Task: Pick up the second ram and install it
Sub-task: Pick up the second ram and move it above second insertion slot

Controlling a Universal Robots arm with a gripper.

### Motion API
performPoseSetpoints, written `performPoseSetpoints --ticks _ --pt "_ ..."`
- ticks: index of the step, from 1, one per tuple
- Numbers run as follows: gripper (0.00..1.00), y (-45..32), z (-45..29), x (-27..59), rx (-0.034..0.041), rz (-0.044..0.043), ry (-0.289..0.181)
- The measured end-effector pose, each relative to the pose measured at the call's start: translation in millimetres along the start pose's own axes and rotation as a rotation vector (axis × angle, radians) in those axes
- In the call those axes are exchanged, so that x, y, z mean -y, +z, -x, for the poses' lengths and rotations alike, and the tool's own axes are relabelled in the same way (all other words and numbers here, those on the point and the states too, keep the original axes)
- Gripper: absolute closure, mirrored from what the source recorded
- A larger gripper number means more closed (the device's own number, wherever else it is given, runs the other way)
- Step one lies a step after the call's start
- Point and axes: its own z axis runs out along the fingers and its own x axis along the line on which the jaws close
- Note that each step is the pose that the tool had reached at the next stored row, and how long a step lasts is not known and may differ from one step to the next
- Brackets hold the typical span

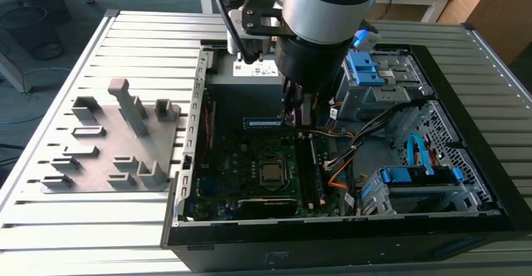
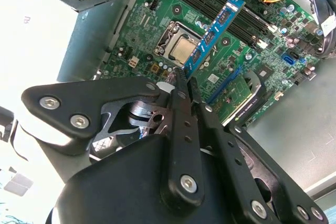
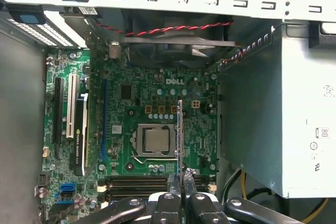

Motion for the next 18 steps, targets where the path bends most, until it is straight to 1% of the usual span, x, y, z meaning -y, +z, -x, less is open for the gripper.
performPoseSetpoints --ticks 18 --pt "0.86 3.8 -1.3 0.2 0.0000 0.0000 0.000"
